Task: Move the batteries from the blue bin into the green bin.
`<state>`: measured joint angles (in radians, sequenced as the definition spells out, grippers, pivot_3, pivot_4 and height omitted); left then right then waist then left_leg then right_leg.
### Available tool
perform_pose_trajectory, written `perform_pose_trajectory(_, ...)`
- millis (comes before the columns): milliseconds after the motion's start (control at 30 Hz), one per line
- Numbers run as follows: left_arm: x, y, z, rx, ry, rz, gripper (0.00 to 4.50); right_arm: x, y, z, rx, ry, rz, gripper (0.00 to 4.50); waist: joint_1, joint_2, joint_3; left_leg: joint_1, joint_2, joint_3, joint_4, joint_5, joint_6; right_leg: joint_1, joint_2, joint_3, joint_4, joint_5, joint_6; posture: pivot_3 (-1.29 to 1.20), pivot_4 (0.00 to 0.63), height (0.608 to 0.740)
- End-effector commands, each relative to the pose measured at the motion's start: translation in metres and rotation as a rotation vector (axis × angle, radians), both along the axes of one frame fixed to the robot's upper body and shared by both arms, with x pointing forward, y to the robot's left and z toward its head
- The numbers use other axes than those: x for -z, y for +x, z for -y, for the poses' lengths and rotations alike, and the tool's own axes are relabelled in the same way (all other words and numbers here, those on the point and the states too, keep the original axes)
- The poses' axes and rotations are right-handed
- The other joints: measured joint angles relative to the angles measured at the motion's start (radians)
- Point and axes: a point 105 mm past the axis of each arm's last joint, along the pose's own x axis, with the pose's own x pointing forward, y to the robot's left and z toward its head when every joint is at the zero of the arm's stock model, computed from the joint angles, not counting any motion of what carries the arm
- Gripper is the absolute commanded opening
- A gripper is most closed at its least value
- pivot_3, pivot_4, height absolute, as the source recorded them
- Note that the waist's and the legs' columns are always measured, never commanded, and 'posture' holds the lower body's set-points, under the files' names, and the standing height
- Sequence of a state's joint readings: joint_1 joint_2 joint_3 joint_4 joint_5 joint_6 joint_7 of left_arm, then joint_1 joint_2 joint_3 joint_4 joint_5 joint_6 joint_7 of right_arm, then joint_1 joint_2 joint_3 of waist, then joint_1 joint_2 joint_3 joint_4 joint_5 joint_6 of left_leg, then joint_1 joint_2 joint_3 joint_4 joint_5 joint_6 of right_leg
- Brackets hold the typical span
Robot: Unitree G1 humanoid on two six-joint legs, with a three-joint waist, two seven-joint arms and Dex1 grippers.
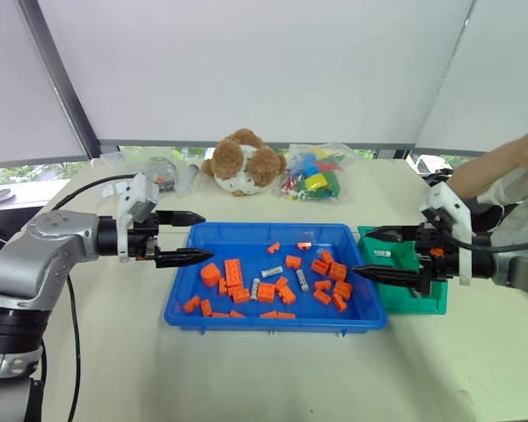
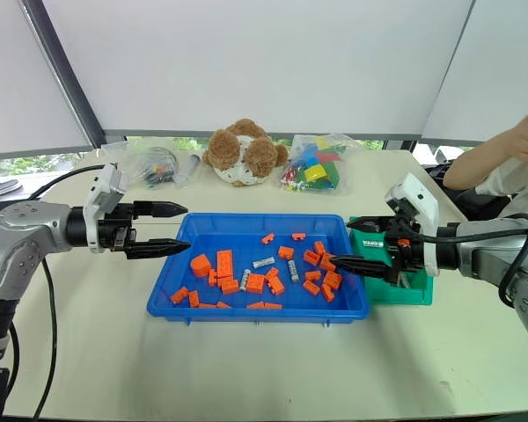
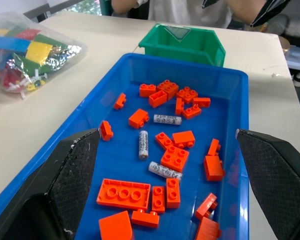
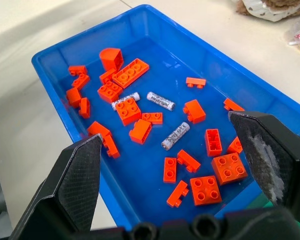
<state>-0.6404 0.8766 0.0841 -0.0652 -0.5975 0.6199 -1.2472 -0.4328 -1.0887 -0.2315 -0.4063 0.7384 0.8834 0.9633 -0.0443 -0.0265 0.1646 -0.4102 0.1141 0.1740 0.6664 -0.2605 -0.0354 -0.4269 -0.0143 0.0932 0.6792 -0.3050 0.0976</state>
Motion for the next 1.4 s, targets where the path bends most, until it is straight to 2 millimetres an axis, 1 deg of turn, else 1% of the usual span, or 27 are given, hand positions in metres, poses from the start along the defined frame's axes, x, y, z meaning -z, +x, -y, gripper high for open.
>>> perform_pose_trajectory(33, 0.0, -0.007, 0.005, 0.037, 0.05, 0.047, 4.5, -0.005, 0.0, -0.002, -0.012, -0.014, 0.029, 4.42, 0.0, 0.0, 0.0, 0.0, 0.0, 0.0, 0.0, 0.0, 0.0, 0.0, 0.0, 0.0, 0.0, 0.0, 0.0, 0.0, 0.15, 0.727)
perform_pose_trajectory(100, 0.002, -0.007, 0.005, 0.032, 0.057, 0.054, 4.5, -0.003, 0.0, -0.003, -0.019, -0.019, 0.025, 4.42, 0.0, 0.0, 0.0, 0.0, 0.0, 0.0, 0.0, 0.0, 0.0, 0.0, 0.0, 0.0, 0.0, 0.0, 0.0, 0.0, 0.15, 0.727)
perform_pose_trajectory(167, -0.001, -0.007, 0.006, 0.034, 0.047, 0.053, 4.5, -0.001, 0.001, -0.003, -0.02, -0.026, 0.023, 4.42, 0.0, 0.0, 0.0, 0.0, 0.0, 0.0, 0.0, 0.0, 0.0, 0.0, 0.0, 0.0, 0.0, 0.0, 0.0, 0.0, 0.15, 0.727)
perform_pose_trajectory(300, -0.005, -0.008, 0.009, 0.039, 0.038, 0.056, 4.5, -0.002, 0.004, -0.003, -0.017, -0.02, 0.026, 4.42, 0.0, 0.0, 0.0, 0.0, 0.0, 0.0, 0.0, 0.0, 0.0, 0.0, 0.0, 0.0, 0.0, 0.0, 0.0, 0.0, 0.15, 0.727)
perform_pose_trajectory(467, -0.004, -0.007, 0.01, 0.036, 0.034, 0.061, 4.5, -0.002, 0.007, -0.005, -0.018, -0.019, 0.031, 4.42, 0.0, 0.0, 0.0, 0.0, 0.0, 0.0, 0.0, 0.0, 0.0, 0.0, 0.0, 0.0, 0.0, 0.0, 0.0, 0.0, 0.15, 0.727)
perform_pose_trajectory(633, -0.006, -0.007, 0.011, 0.033, 0.029, 0.065, 4.5, 0.002, 0.014, -0.012, -0.033, -0.047, 0.034, 4.42, 0.0, 0.0, 0.0, 0.0, 0.0, 0.0, 0.0, 0.0, 0.0, 0.0, 0.0, 0.0, 0.0, 0.0, 0.0, 0.0, 0.15, 0.727)
perform_pose_trajectory(767, -0.006, -0.005, 0.012, 0.034, 0.035, 0.075, 4.5, 0.006, 0.024, -0.022, -0.053, -0.076, 0.029, 4.42, -0.001, 0.0, 0.0, 0.0, 0.0, 0.0, 0.0, 0.0, -0.001, 0.0, 0.0, 0.0, 0.0, 0.0, 0.0, 0.0, 0.15, 0.727)
perform_pose_trajectory(867, -0.006, -0.004, 0.013, 0.037, 0.04, 0.078, 4.5, 0.008, 0.034, -0.039, -0.083, -0.066, 0.001, 4.42, -0.002, 0.0, 0.0, 0.0, 0.0, 0.0, 0.0, 0.001, -0.001, -0.001, 0.0, 0.0, 0.0, 0.0, 0.0, 0.0, 0.15, 0.727)
perform_pose_trajectory(933, -0.006, -0.004, 0.012, 0.037, 0.045, 0.08, 4.5, 0.012, 0.04, -0.059, -0.124, -0.067, -0.026, 4.42, -0.002, 0.0, 0.0, 0.0, 0.0, 0.001, 0.0, 0.001, -0.001, -0.001, 0.0, 0.0, 0.0, 0.0, 0.0, 0.0, 0.15, 0.727)
perform_pose_trajectory(1000, -0.006, -0.004, 0.012, 0.037, 0.048, 0.081, 4.5, 0.014, 0.045, -0.073, -0.143, -0.077, -0.047, 4.42, -0.003, 0.0, 0.0, 0.0, 0.0, 0.001, 0.0, 0.001, -0.002, -0.002, 0.0, 0.0, 0.001, 0.0, 0.0, 0.0, 0.15, 0.727)
perform_pose_trajectory(1067, -0.006, -0.003, 0.012, 0.037, 0.052, 0.085, 4.5, 0.02, 0.049, -0.091, -0.165, -0.1, -0.119, 4.42, -0.002, 0.0, 0.0, 0.0, 0.0, 0.001, 0.0, 0.001, -0.002, -0.002, 0.0, 0.0, 0.001, 0.0, -0.001, 0.0, 0.15, 0.727)
perform_pose_trajectory(1133, -0.006, -0.003, 0.014, 0.039, 0.053, 0.09, 4.5, 0.029, 0.053, -0.114, -0.212, -0.144, -0.14, 4.42, -0.002, 0.0, 0.0, -0.002, 0.0, 0.002, 0.0, 0.001, -0.002, -0.004, 0.0, 0.0, 0.002, 0.0, -0.001, 0.0, 0.15, 0.727)
perform_pose_trajectory(1167, -0.006, -0.003, 0.014, 0.039, 0.053, 0.092, 4.5, 0.032, 0.054, -0.12, -0.223, -0.161, -0.139, 4.42, -0.002, 0.0, 0.0, -0.002, 0.0, 0.002, 0.0, 0.001, -0.002, -0.004, 0.0, 0.0, 0.002, 0.0, -0.001, 0.0, 0.15, 0.727)
perform_pose_trajectory(1267, -0.005, -0.004, 0.015, 0.035, 0.052, 0.1, 4.5, 0.053, 0.063, -0.142, -0.223, -0.233, -0.183, 4.42, -0.001, 0.0, 0.0, -0.002, 0.0, 0.002, 0.0, 0.001, -0.002, -0.004, 0.0, 0.0, 0.002, 0.0, -0.001, 0.0, 0.15, 0.727)
perform_pose_trajectory(1400, -0.005, -0.004, 0.015, 0.026, 0.046, 0.107, 4.5, 0.071, 0.069, -0.156, -0.22, -0.279, -0.222, 4.42, 0.0, 0.0, 0.0, -0.004, 0.0, 0.002, 0.001, 0.002, -0.003, -0.005, 0.0, 0.0, 0.002, 0.0, -0.001, 0.0, 0.15, 0.727)
